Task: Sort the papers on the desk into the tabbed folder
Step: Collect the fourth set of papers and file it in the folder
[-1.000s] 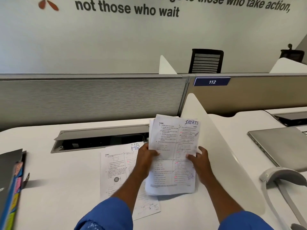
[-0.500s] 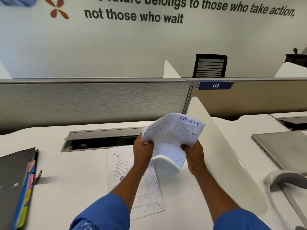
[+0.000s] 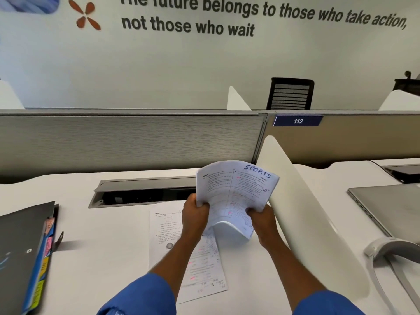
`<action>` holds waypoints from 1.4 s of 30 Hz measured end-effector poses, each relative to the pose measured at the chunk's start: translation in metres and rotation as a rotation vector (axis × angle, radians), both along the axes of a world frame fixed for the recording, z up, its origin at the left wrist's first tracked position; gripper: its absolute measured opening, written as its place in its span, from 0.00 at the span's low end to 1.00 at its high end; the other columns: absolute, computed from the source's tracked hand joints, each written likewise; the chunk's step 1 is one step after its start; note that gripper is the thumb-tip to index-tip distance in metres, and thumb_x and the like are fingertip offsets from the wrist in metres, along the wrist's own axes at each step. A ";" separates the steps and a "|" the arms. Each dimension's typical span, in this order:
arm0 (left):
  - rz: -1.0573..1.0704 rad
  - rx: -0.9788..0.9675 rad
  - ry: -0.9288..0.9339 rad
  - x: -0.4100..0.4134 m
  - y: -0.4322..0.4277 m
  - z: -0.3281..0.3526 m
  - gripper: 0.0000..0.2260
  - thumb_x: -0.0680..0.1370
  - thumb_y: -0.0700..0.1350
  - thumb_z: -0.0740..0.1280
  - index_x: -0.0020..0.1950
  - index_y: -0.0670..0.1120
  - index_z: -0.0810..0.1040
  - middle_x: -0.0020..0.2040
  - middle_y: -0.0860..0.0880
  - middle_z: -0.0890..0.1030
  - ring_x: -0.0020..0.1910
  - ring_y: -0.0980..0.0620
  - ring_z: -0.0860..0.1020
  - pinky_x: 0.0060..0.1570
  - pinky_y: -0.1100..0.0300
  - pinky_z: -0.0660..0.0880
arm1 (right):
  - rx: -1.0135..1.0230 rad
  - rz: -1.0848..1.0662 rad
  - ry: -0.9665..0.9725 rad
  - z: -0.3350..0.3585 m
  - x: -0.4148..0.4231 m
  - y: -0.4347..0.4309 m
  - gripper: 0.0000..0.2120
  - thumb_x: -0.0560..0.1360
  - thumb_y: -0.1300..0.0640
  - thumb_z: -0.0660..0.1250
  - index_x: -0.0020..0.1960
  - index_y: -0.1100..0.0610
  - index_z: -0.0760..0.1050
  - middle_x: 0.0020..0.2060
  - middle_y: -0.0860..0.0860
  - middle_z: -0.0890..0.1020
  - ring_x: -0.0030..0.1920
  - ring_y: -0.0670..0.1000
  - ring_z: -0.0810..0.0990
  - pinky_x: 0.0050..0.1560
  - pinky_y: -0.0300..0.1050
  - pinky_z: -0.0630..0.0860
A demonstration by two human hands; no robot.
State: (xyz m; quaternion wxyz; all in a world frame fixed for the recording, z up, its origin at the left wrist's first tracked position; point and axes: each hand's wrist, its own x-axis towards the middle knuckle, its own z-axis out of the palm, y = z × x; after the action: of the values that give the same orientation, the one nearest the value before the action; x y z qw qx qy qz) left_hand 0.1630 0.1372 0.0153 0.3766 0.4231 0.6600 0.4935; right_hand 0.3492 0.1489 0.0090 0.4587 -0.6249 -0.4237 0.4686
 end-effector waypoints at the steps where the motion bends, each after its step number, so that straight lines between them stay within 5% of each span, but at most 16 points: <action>1: -0.002 0.002 0.017 0.000 0.000 0.000 0.04 0.75 0.38 0.66 0.49 0.44 0.76 0.41 0.49 0.79 0.42 0.52 0.78 0.35 0.63 0.71 | -0.003 -0.002 -0.002 0.000 0.000 0.000 0.05 0.73 0.71 0.64 0.48 0.67 0.76 0.39 0.57 0.79 0.41 0.53 0.75 0.43 0.48 0.71; 5: 0.007 -0.005 0.051 0.000 -0.001 -0.003 0.02 0.77 0.40 0.66 0.48 0.44 0.76 0.41 0.52 0.78 0.42 0.53 0.77 0.36 0.62 0.71 | -0.044 0.035 -0.046 -0.001 0.000 -0.003 0.12 0.76 0.70 0.64 0.55 0.57 0.77 0.45 0.54 0.82 0.45 0.55 0.79 0.49 0.51 0.78; 14: 0.090 0.023 -0.042 -0.023 0.001 0.011 0.02 0.77 0.41 0.67 0.48 0.46 0.76 0.44 0.49 0.80 0.45 0.49 0.79 0.41 0.56 0.75 | 0.015 0.078 -0.179 0.011 -0.014 0.001 0.06 0.76 0.67 0.63 0.51 0.67 0.76 0.41 0.68 0.80 0.37 0.57 0.76 0.35 0.44 0.71; 17: 0.113 0.047 -0.054 -0.041 -0.003 0.020 0.03 0.76 0.40 0.67 0.49 0.46 0.76 0.44 0.49 0.81 0.44 0.50 0.79 0.41 0.56 0.76 | 0.072 0.127 -0.193 0.020 -0.031 0.001 0.07 0.77 0.66 0.64 0.52 0.60 0.78 0.47 0.63 0.84 0.48 0.66 0.82 0.40 0.45 0.75; 22: 0.183 0.035 -0.065 -0.083 -0.017 0.023 0.03 0.75 0.40 0.67 0.48 0.46 0.76 0.45 0.48 0.82 0.44 0.48 0.81 0.45 0.50 0.80 | 0.097 0.265 -0.158 0.023 -0.070 0.000 0.11 0.77 0.67 0.64 0.53 0.54 0.78 0.47 0.53 0.85 0.51 0.58 0.84 0.49 0.51 0.80; 27: 0.260 -0.015 -0.112 -0.135 -0.036 0.018 0.06 0.74 0.36 0.65 0.49 0.45 0.77 0.46 0.48 0.82 0.45 0.47 0.82 0.45 0.49 0.81 | 0.054 0.372 -0.068 0.020 -0.119 -0.007 0.13 0.77 0.67 0.63 0.55 0.53 0.79 0.52 0.54 0.85 0.52 0.55 0.85 0.55 0.54 0.82; 32: 0.294 -0.063 -0.160 -0.191 -0.053 0.019 0.10 0.74 0.34 0.64 0.51 0.46 0.77 0.47 0.51 0.82 0.46 0.49 0.81 0.41 0.56 0.78 | 0.002 0.475 -0.042 0.019 -0.170 -0.013 0.12 0.78 0.66 0.63 0.56 0.53 0.79 0.52 0.51 0.86 0.50 0.52 0.86 0.55 0.55 0.82; 37: 0.268 -0.118 -0.161 -0.239 -0.067 0.014 0.12 0.74 0.34 0.63 0.53 0.47 0.78 0.48 0.52 0.82 0.46 0.48 0.82 0.45 0.53 0.80 | -0.040 0.533 -0.039 0.014 -0.213 -0.023 0.16 0.77 0.68 0.62 0.61 0.58 0.78 0.55 0.52 0.85 0.53 0.52 0.86 0.57 0.53 0.82; 42: 0.230 -0.167 -0.135 -0.281 -0.080 0.010 0.10 0.75 0.35 0.63 0.51 0.47 0.78 0.48 0.51 0.83 0.46 0.48 0.83 0.46 0.50 0.81 | -0.086 0.565 -0.078 0.012 -0.251 -0.035 0.17 0.75 0.69 0.61 0.56 0.52 0.79 0.54 0.51 0.86 0.52 0.52 0.86 0.55 0.54 0.82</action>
State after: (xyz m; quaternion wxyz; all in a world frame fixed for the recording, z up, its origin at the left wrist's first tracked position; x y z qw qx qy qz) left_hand -0.1177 0.0569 0.0253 0.3949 0.2776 0.7162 0.5040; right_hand 0.0984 0.1139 0.0209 0.2664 -0.5188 -0.5779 0.5710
